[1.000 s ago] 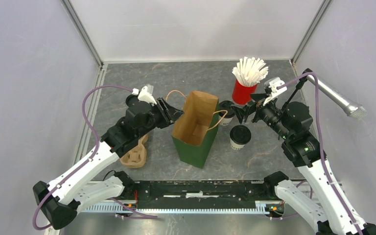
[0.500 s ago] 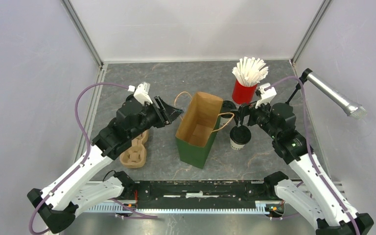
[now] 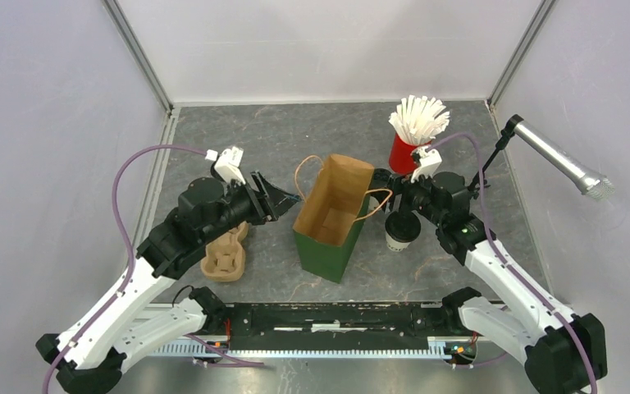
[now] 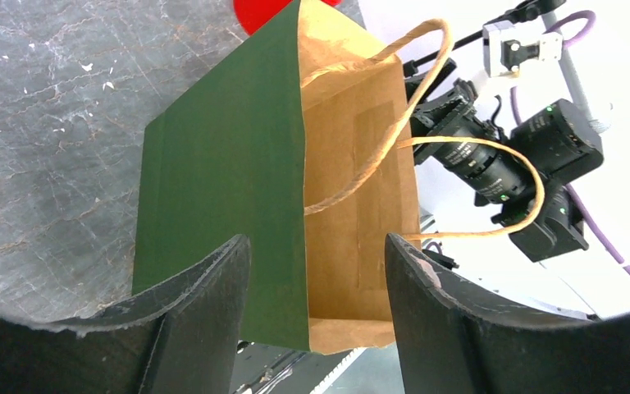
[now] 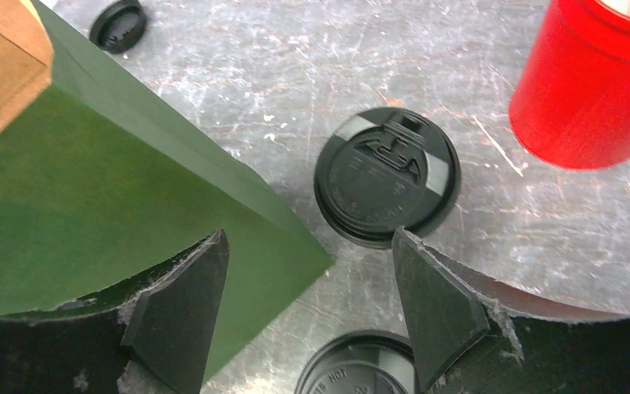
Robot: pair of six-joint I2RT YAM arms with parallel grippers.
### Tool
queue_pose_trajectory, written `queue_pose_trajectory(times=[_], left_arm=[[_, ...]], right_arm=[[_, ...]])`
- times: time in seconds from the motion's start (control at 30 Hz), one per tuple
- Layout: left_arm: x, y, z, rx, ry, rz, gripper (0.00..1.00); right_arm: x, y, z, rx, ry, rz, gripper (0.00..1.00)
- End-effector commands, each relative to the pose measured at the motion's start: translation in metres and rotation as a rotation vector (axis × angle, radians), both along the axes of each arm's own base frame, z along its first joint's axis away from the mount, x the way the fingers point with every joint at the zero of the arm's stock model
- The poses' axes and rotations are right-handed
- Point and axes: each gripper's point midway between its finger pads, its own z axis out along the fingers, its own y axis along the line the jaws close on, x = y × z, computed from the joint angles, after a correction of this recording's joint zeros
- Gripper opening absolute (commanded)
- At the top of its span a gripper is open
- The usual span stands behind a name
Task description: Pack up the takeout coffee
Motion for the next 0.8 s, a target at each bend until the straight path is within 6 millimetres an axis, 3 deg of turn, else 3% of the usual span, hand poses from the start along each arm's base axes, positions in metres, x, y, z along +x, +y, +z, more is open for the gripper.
queue_pose_trajectory(times=[0.0, 0.43, 0.77], left_arm=[[-0.007, 0.003, 0.021, -0.007, -0.070, -0.031, 0.68], [-0.004, -0.002, 0.012, 0.048, -0.049, -0.054, 0.71], [0.031, 0.006, 0.039, 0.205, -0.248, 0.009, 0.71]], right_arm=[[0.008, 0.020, 0.023, 0.103, -0.086, 0.061, 0.80], [0.034, 0.039, 0.010, 0.076, -0.050, 0.121, 0.80], [0.051, 0.046, 0.006, 0.052, -0.046, 0.131, 0.80]])
